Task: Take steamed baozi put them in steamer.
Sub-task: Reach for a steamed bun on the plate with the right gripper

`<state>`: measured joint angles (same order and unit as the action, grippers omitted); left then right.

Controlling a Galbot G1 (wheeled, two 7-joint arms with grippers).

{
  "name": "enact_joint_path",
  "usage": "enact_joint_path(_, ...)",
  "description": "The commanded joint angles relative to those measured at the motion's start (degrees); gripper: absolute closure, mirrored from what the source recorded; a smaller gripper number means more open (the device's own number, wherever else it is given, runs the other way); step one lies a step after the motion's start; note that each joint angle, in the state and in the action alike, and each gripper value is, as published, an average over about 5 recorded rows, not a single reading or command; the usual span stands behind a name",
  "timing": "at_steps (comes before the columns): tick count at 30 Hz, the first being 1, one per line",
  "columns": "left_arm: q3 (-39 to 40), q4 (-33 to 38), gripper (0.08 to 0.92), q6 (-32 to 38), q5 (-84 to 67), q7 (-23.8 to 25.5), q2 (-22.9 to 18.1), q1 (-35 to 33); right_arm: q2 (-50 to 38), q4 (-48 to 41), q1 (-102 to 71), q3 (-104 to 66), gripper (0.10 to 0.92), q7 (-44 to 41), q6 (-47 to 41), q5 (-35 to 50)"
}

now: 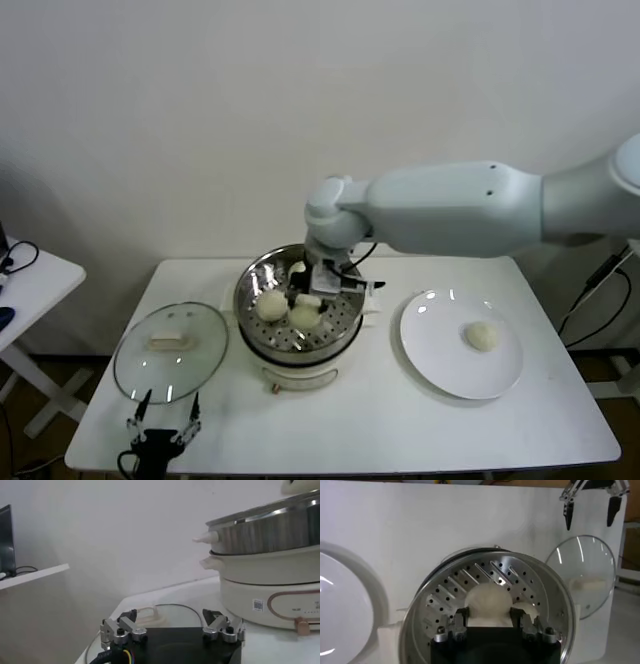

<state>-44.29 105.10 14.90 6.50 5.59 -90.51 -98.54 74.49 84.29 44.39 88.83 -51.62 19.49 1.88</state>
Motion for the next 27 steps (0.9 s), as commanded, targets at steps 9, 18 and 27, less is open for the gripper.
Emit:
enact_joint_path(9,-0.1,-0.4,0.177,0.1,-0.1,0.0,0.0,0.2,3.7,-5.7,-7.5,-0.6,0.448,0.1,1.6,-3.4)
enact_joint_path(18,-0.1,-0.2,0.177,0.2,-0.1,0.0,0.0,0.1,3.6,-6.3,-7.2,-1.3,0.356,-0.1,3.0,-2.6)
enact_joint_path(27,0.0,-0.1,0.177,0.3,0.1,0.2,-0.1,-0.2,0.2,-4.3,0.5,-1.2,0.205,-5.7,4.6,4.6)
